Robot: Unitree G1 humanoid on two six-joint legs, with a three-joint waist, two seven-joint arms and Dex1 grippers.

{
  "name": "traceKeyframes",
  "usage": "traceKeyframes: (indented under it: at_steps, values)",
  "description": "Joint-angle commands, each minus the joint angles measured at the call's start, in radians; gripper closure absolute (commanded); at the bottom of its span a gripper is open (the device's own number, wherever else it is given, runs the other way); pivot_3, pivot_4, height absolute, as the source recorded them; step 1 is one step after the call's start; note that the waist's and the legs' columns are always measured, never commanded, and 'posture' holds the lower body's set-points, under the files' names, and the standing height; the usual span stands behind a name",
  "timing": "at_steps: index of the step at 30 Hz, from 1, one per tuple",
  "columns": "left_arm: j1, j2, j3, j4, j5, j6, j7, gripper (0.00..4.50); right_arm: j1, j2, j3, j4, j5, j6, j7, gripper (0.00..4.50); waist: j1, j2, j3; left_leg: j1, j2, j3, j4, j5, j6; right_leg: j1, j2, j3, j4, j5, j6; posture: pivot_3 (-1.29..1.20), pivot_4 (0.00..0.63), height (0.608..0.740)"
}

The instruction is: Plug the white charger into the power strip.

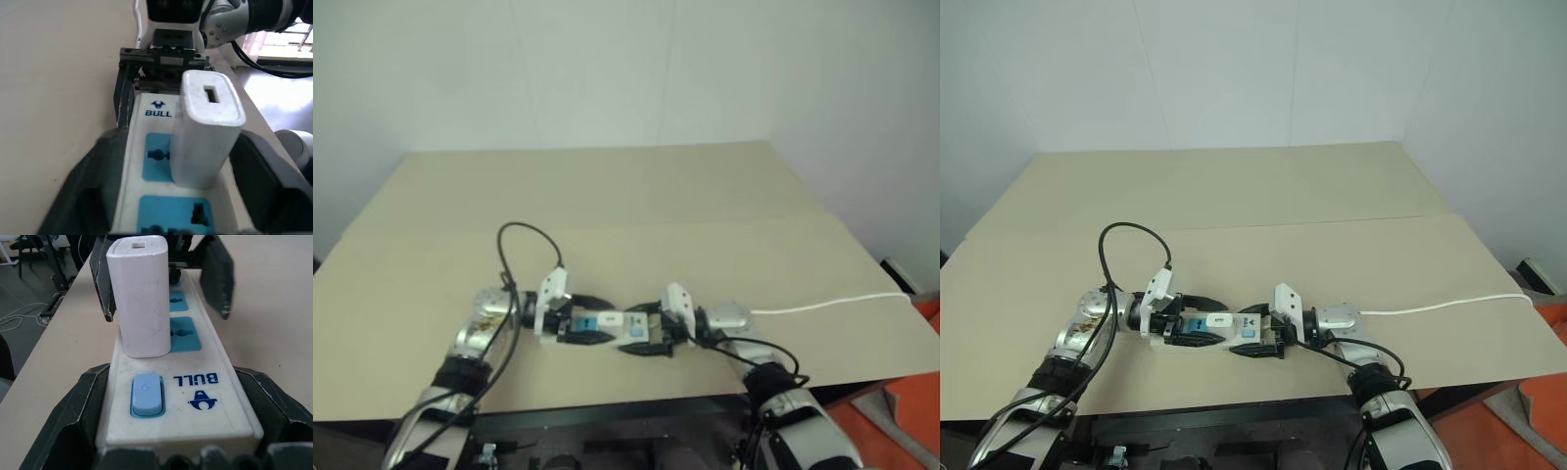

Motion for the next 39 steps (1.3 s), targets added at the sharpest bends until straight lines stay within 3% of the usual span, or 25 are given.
traceKeyframes:
  at_steps: [1, 8, 10, 12, 18, 29, 35, 39]
  values:
    - [-0.079, 0.021, 0.077, -0.123, -0.096, 0.064, 0.001, 0.04, 0.013, 0.006, 0.041, -0.003, -0.028, 0.009, 0.017, 1.09, 0.001, -0.001, 0.000, -0.002, 0.000, 0.000, 0.000, 0.000, 0.000, -0.001, 0.000, 0.000, 0.000, 0.000, 0.000, 0.00, 0.150, 0.740]
    - [-0.199, 0.225, 0.195, -0.199, -0.197, 0.251, -0.044, 0.04, 0.033, -0.015, 0.038, -0.049, -0.022, 0.027, 0.025, 1.09, -0.006, 0.000, 0.001, -0.004, 0.000, -0.001, -0.002, 0.000, 0.000, -0.003, 0.000, -0.001, -0.003, 0.000, 0.000, 0.00, 0.150, 0.740]
    - [-0.192, 0.271, 0.215, -0.179, -0.179, 0.226, -0.044, 0.00, 0.045, -0.033, 0.023, -0.098, -0.006, 0.057, 0.017, 0.37, 0.001, 0.001, 0.002, -0.005, 0.000, -0.001, -0.002, 0.000, 0.000, -0.003, 0.000, -0.001, -0.004, -0.001, 0.000, 0.00, 0.150, 0.740]
    - [-0.171, 0.306, 0.230, -0.160, -0.161, 0.191, -0.054, 0.00, 0.060, -0.056, 0.011, -0.148, -0.002, 0.065, 0.002, 0.03, 0.006, 0.001, 0.002, -0.007, 0.000, 0.000, -0.002, 0.000, 0.000, -0.003, -0.001, -0.002, -0.006, -0.001, 0.001, 0.00, 0.150, 0.740]
    - [-0.096, 0.359, 0.265, -0.151, -0.150, 0.170, -0.032, 0.00, 0.112, -0.175, -0.058, -0.334, 0.054, 0.135, -0.010, 0.03, 0.036, 0.001, 0.003, -0.019, 0.000, 0.000, -0.001, 0.000, 0.000, -0.016, -0.002, -0.003, -0.006, -0.001, 0.001, 0.00, 0.150, 0.740]
    - [0.173, 0.473, 0.383, -0.246, -0.144, 0.204, 0.048, 0.00, 0.340, -0.543, -0.371, -0.654, 0.231, 0.308, -0.028, 0.03, 0.058, 0.001, 0.007, -0.020, 0.000, 0.001, -0.002, -0.001, 0.000, -0.017, -0.003, -0.003, -0.007, -0.001, 0.000, 0.00, 0.150, 0.740]
    - [0.330, 0.488, 0.483, -0.375, -0.202, 0.273, 0.094, 0.00, 0.439, -0.629, -0.500, -0.702, 0.285, 0.353, -0.053, 0.03, 0.057, 0.000, 0.008, -0.019, 0.000, 0.003, -0.001, -0.001, 0.000, -0.017, -0.004, -0.002, -0.007, -0.001, 0.000, 0.00, 0.150, 0.740]
    - [0.389, 0.478, 0.515, -0.445, -0.232, 0.296, 0.114, 0.00, 0.466, -0.639, -0.520, -0.717, 0.295, 0.372, -0.075, 0.03, 0.058, 0.000, 0.008, -0.019, 0.000, 0.003, -0.001, -0.001, 0.000, -0.017, -0.004, -0.002, -0.007, -0.001, 0.000, 0.00, 0.150, 0.740]
